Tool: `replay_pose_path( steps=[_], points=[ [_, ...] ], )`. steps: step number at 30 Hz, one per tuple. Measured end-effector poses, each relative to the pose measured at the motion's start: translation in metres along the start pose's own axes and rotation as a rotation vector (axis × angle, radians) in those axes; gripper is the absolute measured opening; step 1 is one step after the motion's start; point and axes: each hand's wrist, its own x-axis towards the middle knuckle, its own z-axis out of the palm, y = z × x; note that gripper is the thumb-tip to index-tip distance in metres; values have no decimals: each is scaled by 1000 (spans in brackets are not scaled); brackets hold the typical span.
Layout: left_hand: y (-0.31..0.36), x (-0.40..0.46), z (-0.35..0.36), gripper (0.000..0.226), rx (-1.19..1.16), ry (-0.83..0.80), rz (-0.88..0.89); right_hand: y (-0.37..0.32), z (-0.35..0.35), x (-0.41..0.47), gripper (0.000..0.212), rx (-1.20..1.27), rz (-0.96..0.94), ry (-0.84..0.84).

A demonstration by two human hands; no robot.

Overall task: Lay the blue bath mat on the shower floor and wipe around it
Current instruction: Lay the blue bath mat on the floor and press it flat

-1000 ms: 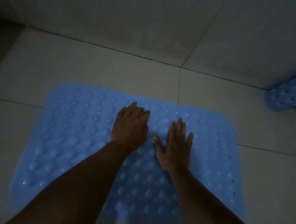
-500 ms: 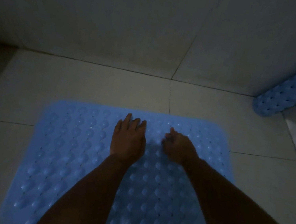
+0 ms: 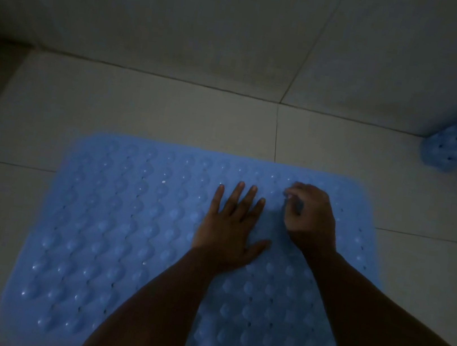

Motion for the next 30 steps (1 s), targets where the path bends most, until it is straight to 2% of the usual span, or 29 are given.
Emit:
replay_pose_path(
  steps=[3, 6, 9, 12, 13, 14, 16, 17, 18, 22, 24, 30],
  points=[
    [0, 0, 2, 84, -30, 4, -8, 9, 2, 5, 31, 41, 20, 43],
    [2, -2, 2, 95, -46, -20, -8, 18, 0, 7, 29, 36, 27, 71],
    [-2, 5, -5, 108, -94, -147, -10, 9, -11, 11, 32, 37, 35, 24],
    [-13, 16, -32, 103, -254, -319, -26, -19, -27, 16, 25, 38, 105, -72],
    [-17, 19, -42, 95, -312, -303, -49, -27, -28, 18, 22, 40, 130, -144],
    [-21, 18, -51, 82, -382, -207, -96, -41, -31, 21, 21, 20, 139, -220],
    [-34, 8, -67, 56, -453, 143, -209, -66, -28, 23, 27, 6, 155, -329],
    [-44, 1, -71, 49, -439, 258, -247, -79, -25, 21, 30, 19, 154, -347],
    [-54, -7, -72, 46, -404, 295, -275, -93, -19, 17, 34, 19, 148, -360],
    [-99, -39, -75, 49, -221, 280, -384, -144, 33, -13, 73, 5, 31, -431],
    [-114, -53, -75, 53, -174, 283, -416, -163, 57, -28, 74, -92, 65, -509],
    [-134, -73, -72, 58, -122, 275, -404, -165, 89, -55, 93, -332, -19, -349]
  ],
)
